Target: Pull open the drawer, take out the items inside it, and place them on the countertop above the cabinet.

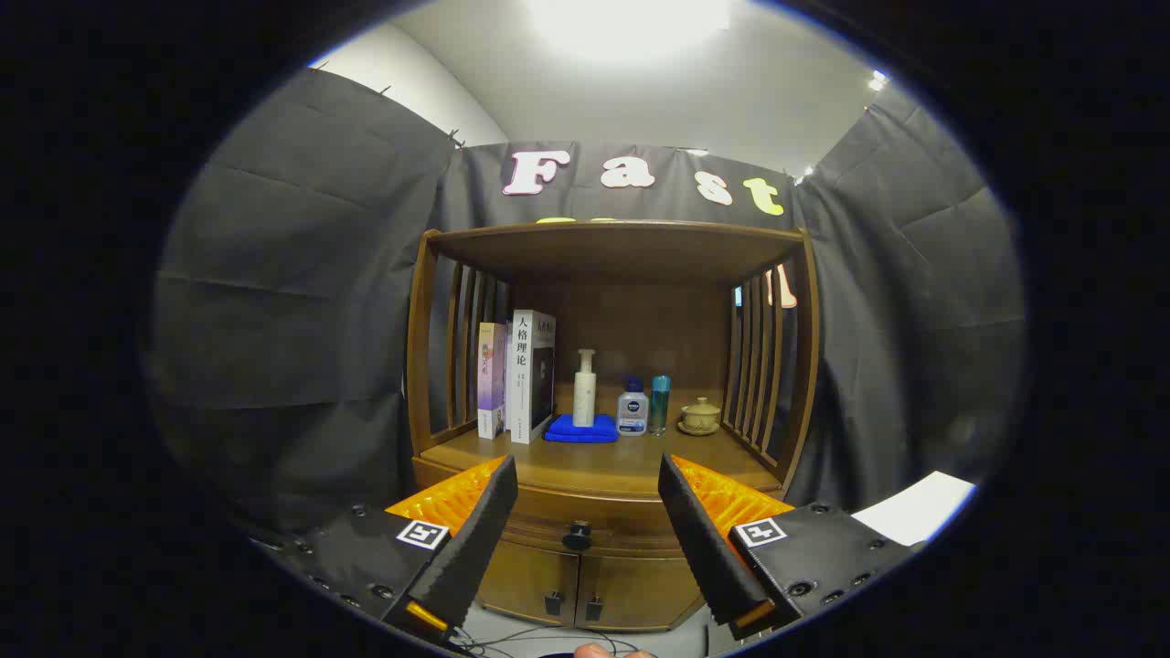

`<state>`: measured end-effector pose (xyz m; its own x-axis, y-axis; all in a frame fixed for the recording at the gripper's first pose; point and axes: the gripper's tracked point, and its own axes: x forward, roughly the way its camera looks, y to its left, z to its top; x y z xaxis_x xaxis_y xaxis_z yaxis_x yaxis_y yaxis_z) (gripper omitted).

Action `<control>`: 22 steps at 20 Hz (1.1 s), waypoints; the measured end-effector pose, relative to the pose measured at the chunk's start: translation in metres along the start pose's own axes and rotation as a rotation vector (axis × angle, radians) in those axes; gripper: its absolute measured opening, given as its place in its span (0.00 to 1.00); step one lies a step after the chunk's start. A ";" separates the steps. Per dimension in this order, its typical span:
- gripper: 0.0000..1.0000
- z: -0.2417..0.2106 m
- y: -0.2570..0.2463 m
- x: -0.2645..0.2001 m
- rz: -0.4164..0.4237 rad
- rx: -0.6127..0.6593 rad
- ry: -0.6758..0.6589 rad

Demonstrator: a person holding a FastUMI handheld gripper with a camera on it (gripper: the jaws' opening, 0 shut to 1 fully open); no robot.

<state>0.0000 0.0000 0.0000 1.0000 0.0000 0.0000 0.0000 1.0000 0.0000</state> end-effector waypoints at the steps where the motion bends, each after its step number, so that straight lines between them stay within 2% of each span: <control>1: 0.98 -0.001 -0.001 0.001 -0.001 -0.001 0.002; 22: 0.98 -0.016 -0.017 0.016 -0.042 0.035 0.006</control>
<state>0.0160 -0.0165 -0.0162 0.9991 -0.0417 -0.0065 0.0419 0.9985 0.0347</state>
